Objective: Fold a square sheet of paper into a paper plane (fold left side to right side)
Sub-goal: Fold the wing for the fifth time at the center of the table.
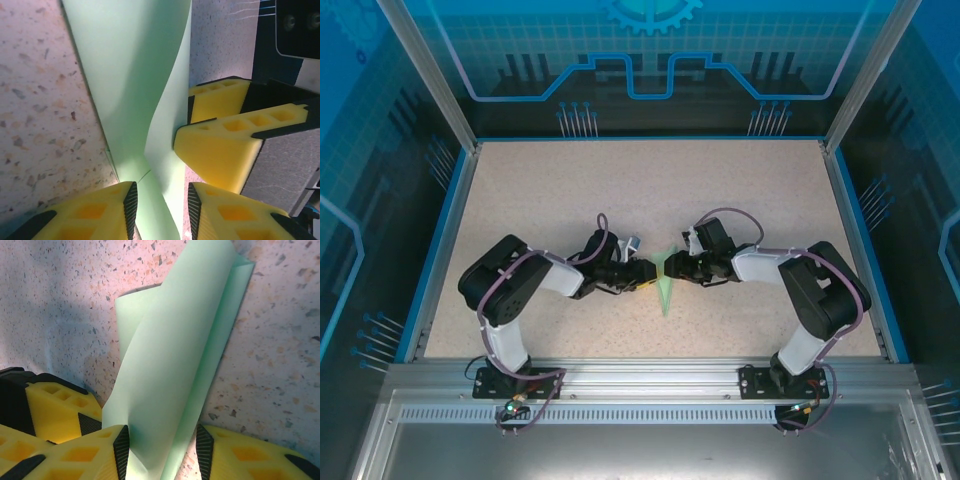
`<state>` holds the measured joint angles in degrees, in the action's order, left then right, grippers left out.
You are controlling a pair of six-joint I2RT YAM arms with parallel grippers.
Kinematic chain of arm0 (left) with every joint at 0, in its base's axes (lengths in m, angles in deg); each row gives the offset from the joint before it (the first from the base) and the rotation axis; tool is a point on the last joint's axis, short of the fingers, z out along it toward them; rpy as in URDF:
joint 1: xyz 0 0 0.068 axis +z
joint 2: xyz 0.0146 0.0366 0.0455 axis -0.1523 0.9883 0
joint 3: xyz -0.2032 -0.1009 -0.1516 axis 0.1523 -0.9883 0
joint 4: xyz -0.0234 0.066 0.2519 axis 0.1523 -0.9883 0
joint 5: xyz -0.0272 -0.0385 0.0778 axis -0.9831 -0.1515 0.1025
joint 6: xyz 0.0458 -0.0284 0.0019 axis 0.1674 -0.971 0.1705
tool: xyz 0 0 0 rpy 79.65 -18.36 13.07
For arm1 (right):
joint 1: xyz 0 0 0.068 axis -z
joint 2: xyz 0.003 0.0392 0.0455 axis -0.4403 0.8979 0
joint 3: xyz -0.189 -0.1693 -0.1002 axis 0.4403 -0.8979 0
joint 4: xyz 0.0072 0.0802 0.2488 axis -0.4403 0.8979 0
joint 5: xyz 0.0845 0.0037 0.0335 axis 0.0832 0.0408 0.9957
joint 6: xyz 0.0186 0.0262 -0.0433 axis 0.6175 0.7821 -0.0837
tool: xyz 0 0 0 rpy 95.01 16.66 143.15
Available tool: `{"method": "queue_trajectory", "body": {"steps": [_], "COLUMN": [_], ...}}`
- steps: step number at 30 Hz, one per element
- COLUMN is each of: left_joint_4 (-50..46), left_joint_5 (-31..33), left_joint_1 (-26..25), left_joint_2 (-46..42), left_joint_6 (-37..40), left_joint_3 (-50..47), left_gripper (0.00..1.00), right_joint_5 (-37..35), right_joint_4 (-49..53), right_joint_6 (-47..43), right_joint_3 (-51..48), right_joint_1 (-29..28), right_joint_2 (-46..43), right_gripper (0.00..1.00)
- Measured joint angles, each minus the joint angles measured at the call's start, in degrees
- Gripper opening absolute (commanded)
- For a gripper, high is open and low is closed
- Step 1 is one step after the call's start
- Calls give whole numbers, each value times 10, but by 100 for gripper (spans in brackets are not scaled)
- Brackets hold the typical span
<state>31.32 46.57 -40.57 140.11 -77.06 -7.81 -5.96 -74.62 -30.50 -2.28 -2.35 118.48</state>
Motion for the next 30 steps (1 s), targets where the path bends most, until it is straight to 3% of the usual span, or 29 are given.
{"method": "queue_trajectory", "body": {"steps": [7, 13, 17, 30], "left_joint_4": [3, 7, 7, 5], "left_joint_5": [-14, -19, -19, -18], "left_joint_1": [0, 0, 0, 0], "left_joint_2": [19, 32, 32, 32], "left_joint_6": [-2, -9, -12, -12], "left_joint_3": [14, 19, 19, 19], "left_gripper": [26, 7, 1, 0], "right_joint_5": [2, 2, 5, 11], "right_joint_4": [4, 4, 5, 23], "right_joint_6": [0, 0, 0, -4], "right_joint_3": [4, 4, 4, 10], "right_joint_1": [0, 0, 0, 15], "right_joint_2": [2, 2, -1, -30], "right_gripper": [43, 45, 48, 66]}}
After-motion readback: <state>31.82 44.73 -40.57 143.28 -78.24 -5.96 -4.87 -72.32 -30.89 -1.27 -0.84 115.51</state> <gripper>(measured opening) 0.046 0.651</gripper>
